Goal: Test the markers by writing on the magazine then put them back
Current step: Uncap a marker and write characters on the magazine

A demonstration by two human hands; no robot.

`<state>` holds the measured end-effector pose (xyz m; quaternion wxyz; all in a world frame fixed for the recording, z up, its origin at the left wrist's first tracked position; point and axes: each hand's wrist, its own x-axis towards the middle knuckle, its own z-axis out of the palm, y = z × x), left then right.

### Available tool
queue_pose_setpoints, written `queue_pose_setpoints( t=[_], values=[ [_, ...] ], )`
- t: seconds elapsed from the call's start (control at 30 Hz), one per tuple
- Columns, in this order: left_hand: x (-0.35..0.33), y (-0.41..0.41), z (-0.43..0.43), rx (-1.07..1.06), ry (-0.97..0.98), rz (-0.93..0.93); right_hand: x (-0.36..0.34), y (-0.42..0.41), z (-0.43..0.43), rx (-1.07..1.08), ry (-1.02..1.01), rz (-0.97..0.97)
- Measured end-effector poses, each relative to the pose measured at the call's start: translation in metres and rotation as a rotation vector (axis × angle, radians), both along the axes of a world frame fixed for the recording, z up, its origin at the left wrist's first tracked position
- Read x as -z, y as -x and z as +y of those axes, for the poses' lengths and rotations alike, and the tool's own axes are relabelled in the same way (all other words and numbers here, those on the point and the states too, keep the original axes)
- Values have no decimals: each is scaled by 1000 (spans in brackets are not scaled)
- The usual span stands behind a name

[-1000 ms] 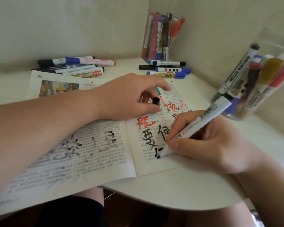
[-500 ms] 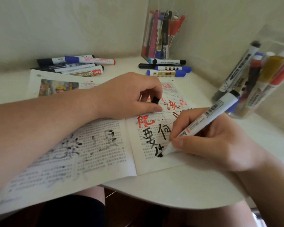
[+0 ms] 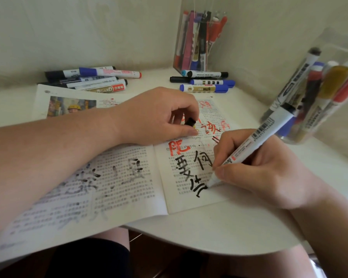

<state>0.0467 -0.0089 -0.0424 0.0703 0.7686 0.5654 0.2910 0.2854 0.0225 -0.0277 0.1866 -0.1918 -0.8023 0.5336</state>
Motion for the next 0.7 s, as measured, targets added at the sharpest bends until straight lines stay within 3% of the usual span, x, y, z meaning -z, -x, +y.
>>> queue_pose_setpoints(
  t=[0.17, 0.6, 0.7],
  values=[
    [0, 1, 0, -10, 32, -52, 1, -5, 3, -93, 37, -47],
    [-2, -1, -1, -25, 82, -52, 4, -2, 9, -80, 26, -22],
    [-2, -1, -1, -59, 119, -151, -1, -1, 22, -108, 97, 0]
  ],
)
